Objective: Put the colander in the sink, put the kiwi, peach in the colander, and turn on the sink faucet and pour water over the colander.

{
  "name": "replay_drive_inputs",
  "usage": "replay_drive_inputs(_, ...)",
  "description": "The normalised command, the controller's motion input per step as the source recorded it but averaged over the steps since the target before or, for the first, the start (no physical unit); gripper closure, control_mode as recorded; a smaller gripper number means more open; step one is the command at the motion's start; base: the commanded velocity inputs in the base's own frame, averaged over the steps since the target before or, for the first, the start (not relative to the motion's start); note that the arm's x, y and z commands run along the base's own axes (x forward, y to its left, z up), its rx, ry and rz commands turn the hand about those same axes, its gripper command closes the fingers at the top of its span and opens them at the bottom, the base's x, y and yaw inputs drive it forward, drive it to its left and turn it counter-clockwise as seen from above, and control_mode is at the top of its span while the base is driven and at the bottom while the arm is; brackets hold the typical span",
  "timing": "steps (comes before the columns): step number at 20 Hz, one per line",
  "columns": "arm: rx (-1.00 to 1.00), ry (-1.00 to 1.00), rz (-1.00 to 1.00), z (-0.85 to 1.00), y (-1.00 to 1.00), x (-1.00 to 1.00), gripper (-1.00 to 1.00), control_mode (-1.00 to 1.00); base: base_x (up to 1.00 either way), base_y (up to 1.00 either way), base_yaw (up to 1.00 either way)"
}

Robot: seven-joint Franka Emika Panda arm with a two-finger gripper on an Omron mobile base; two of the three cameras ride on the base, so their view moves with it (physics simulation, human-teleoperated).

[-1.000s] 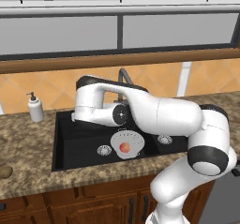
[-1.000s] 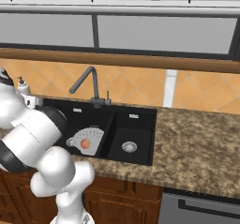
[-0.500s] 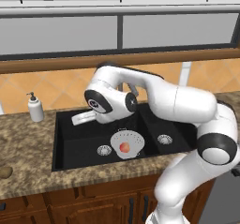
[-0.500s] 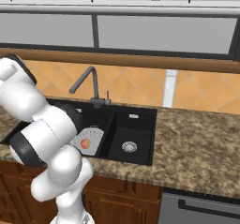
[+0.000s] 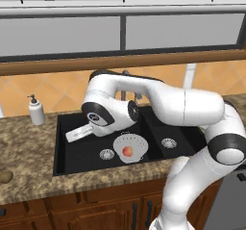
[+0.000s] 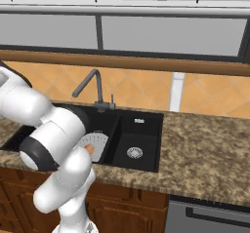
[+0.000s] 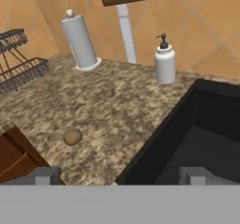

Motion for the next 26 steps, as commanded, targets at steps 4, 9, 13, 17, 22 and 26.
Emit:
replay_drive_inputs(4, -0.23, 0.01, 0.04, 0.72, 0.74, -0.26, -1.0, -1.0, 0.0, 0.0, 0.0)
replay_drive_inputs(9, -0.25, 0.04, 0.06, 0.67, 1.0, -0.07, -1.0, -1.0, 0.0, 0.0, 0.0)
replay_drive_inputs(13, -0.27, 0.06, 0.0, 0.6, 0.97, 0.27, -1.0, -1.0, 0.0, 0.0, 0.0)
replay_drive_inputs(17, -0.3, 0.04, 0.0, 0.36, 0.99, 0.63, -1.0, -1.0, 0.0, 0.0, 0.0)
replay_drive_inputs(22, -0.32, 0.17, -0.07, 0.26, 1.0, 0.58, -1.0, -1.0, 0.0, 0.0, 0.0)
replay_drive_inputs(26, -0.32, 0.26, -0.08, 0.34, 1.0, 0.25, -1.0, -1.0, 0.0, 0.0, 0.0)
